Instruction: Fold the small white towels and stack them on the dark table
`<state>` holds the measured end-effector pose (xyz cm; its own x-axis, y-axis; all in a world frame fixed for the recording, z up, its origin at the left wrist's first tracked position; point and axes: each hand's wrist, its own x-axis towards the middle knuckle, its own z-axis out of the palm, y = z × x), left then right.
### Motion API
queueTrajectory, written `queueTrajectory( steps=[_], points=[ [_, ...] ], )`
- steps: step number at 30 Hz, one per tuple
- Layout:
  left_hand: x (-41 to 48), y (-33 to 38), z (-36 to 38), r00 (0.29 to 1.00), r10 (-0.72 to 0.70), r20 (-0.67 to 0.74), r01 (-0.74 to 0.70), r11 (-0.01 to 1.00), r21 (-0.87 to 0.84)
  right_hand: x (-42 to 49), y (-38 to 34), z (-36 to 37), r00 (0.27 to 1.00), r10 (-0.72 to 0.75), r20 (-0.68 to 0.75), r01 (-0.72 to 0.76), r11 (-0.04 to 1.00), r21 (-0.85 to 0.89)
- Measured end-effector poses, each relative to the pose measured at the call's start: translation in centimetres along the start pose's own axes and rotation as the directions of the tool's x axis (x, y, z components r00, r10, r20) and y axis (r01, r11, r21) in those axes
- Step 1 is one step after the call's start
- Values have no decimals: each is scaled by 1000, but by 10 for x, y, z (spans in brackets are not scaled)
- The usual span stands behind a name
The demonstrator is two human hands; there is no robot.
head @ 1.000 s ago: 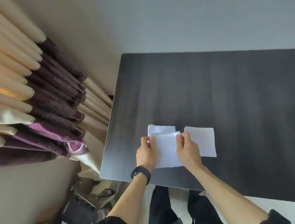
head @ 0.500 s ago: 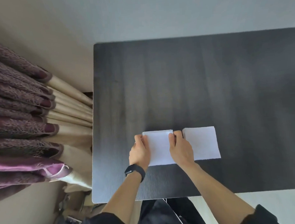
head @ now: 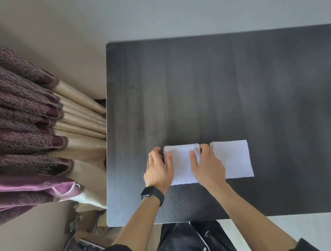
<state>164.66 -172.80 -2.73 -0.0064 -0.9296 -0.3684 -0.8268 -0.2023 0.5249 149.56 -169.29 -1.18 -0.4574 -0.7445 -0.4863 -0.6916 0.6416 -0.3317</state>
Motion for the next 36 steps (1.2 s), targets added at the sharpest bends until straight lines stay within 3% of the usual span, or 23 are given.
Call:
queueTrajectory(
  steps=[2, 4, 7, 10, 20, 25, 30, 33, 36],
  points=[
    [-4, -9, 4, 974, 214, -76, -205, 972, 113, -11, 5, -3, 996, -23, -86, 20, 999, -37],
    [-6, -15, 11, 926, 376, -33, -355, 898, 260, -19, 8, -1, 978, -100, -182, 105, 994, 17],
    [-5, -19, 19, 889, 444, 115, -454, 813, 364, -16, 12, 17, 931, -289, -224, 285, 957, -51],
    [6, -28, 25, 888, 434, 151, -457, 796, 397, -4, 14, 38, 919, -372, -128, 346, 920, -186],
    [18, -39, 33, 888, 417, 192, -459, 794, 398, 7, 25, 57, 932, -346, -106, 322, 926, -195],
    [16, -36, 27, 897, 387, 213, -441, 778, 447, 3, 12, 37, 948, -314, -57, 308, 947, -88],
    [-6, -2, 9, 898, 393, 199, -440, 770, 463, -37, 32, -30, 965, -211, -156, 229, 968, 102],
    [-30, 39, 6, 847, 468, 250, -531, 733, 425, -76, 79, -78, 962, -89, -259, 151, 962, 227],
    [-71, 100, 20, 745, 599, 293, -667, 670, 327, -121, 141, -123, 930, 42, -365, 82, 945, 317]
  ],
)
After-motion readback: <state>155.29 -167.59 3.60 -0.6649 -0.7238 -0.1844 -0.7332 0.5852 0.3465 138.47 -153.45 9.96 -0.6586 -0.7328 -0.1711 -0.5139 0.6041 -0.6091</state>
